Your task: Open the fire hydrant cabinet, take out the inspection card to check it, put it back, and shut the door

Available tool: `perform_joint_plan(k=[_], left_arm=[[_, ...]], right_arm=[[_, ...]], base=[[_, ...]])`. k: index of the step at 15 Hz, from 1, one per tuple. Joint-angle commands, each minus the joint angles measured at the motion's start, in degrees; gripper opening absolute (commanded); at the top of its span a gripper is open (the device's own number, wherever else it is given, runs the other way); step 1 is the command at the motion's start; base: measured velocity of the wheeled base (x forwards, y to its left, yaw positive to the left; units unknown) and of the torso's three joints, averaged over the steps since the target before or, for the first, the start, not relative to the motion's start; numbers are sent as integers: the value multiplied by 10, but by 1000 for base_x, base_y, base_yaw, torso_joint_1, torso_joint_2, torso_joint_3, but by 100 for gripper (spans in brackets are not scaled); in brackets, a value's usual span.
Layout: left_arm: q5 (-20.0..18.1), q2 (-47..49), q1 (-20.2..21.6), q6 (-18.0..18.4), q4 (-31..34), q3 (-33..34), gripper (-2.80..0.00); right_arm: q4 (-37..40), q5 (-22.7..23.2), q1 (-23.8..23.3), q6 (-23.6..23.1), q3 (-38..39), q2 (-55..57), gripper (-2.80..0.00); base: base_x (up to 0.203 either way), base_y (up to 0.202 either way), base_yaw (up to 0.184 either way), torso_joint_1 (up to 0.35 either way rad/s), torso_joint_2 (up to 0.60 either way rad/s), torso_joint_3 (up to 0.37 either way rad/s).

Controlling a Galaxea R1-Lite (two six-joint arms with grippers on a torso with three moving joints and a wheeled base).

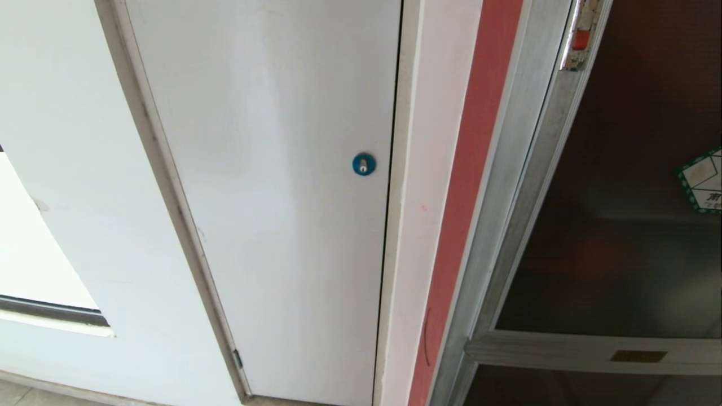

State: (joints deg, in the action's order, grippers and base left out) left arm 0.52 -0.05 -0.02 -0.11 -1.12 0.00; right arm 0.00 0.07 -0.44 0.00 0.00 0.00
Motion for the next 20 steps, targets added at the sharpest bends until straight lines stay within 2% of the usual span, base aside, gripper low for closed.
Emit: perform_joint_plan(k=[1, 12, 14, 16, 20], left_arm=[[0, 0, -1, -1, 0, 4, -280], [0, 0, 0, -1, 0, 4, -280], [0, 0, 0, 0, 0, 4, -280], [0, 0, 0, 0, 0, 4, -280], [0, 0, 0, 0, 0, 4, -280]], right_arm=[[1, 0, 0, 0, 0, -1, -280], [1, 2, 0, -4, -2, -1, -280], [14, 5, 1, -3, -39, 9, -280], [27, 12, 2, 2, -90, 65, -280], [32, 85, 2, 28, -226, 226, -280]], base=[[0, 0, 0, 0, 0, 0], [0, 0, 0, 0, 0, 0], [0, 0, 0, 0, 0, 0], [0, 0, 0, 0, 0, 0], [0, 0, 0, 0, 0, 0]])
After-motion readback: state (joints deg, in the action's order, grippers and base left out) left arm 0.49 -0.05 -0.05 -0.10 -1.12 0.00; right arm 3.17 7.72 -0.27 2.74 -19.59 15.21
